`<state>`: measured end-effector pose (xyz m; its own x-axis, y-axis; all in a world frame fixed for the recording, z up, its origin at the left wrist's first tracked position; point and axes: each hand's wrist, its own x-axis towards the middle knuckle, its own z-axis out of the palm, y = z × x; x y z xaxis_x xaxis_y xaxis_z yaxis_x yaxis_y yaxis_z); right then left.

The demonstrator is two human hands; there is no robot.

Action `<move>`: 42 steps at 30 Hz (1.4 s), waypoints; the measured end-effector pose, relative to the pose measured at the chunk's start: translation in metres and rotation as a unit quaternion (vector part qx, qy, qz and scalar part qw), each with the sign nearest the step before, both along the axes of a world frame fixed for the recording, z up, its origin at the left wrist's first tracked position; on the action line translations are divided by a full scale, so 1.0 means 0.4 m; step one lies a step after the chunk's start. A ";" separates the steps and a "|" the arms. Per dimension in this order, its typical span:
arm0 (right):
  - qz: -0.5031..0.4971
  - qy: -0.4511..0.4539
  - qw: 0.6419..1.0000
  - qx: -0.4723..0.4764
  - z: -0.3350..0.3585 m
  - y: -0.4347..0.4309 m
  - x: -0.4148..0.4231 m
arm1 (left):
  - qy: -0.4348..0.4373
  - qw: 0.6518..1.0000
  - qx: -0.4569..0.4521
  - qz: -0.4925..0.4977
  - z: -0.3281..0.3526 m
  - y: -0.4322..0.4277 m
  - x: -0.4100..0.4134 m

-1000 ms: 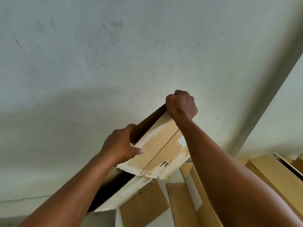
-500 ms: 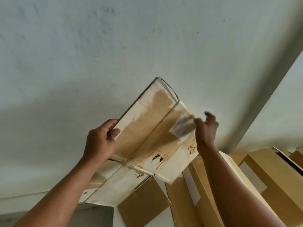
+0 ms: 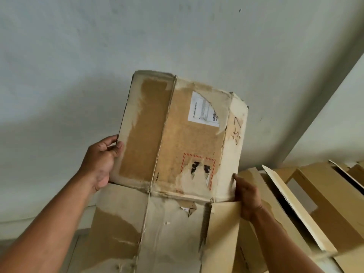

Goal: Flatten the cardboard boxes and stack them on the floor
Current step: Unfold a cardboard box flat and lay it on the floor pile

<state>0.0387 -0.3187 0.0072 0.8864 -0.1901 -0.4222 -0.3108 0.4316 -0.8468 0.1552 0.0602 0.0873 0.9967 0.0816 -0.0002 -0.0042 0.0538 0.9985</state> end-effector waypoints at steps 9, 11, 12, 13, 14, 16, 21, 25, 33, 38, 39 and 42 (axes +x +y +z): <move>0.037 0.117 0.976 -0.180 -0.117 -0.012 -0.063 | 0.227 0.969 0.044 0.082 -0.413 0.021 -0.065; 0.049 0.129 0.961 -0.240 -0.151 -0.009 -0.068 | 0.259 0.959 0.060 0.102 -0.470 0.016 -0.100; 0.056 0.131 0.952 -0.269 -0.166 -0.004 -0.069 | 0.267 0.955 0.068 0.113 -0.495 0.011 -0.114; 0.058 0.132 0.944 -0.295 -0.181 0.001 -0.069 | 0.275 0.950 0.075 0.123 -0.514 0.004 -0.131; 0.055 0.134 0.935 -0.323 -0.192 0.005 -0.069 | 0.282 0.947 0.080 0.129 -0.527 -0.002 -0.146; 0.055 0.135 0.915 -0.377 -0.219 0.009 -0.064 | 0.289 0.945 0.086 0.128 -0.555 -0.007 -0.165; 0.105 0.187 0.876 -0.431 -0.292 0.019 -0.057 | 0.292 0.951 0.093 0.048 -0.622 -0.007 -0.173; 0.144 0.229 0.838 -0.474 -0.335 0.041 -0.066 | 0.305 0.928 0.205 -0.063 -0.638 -0.017 -0.195; 0.341 0.150 0.670 -0.642 -0.443 0.091 -0.176 | 0.252 0.784 0.506 -0.258 -0.729 -0.045 -0.355; 0.375 0.199 0.636 -0.645 -0.489 0.110 -0.207 | 0.243 0.816 0.482 -0.208 -0.758 -0.050 -0.376; 0.356 0.205 0.642 -0.648 -0.487 0.113 -0.207 | 0.244 0.831 0.461 -0.195 -0.757 -0.050 -0.377; 0.280 0.247 0.681 -0.629 -0.476 0.123 -0.206 | 0.238 0.862 0.417 -0.164 -0.764 -0.044 -0.382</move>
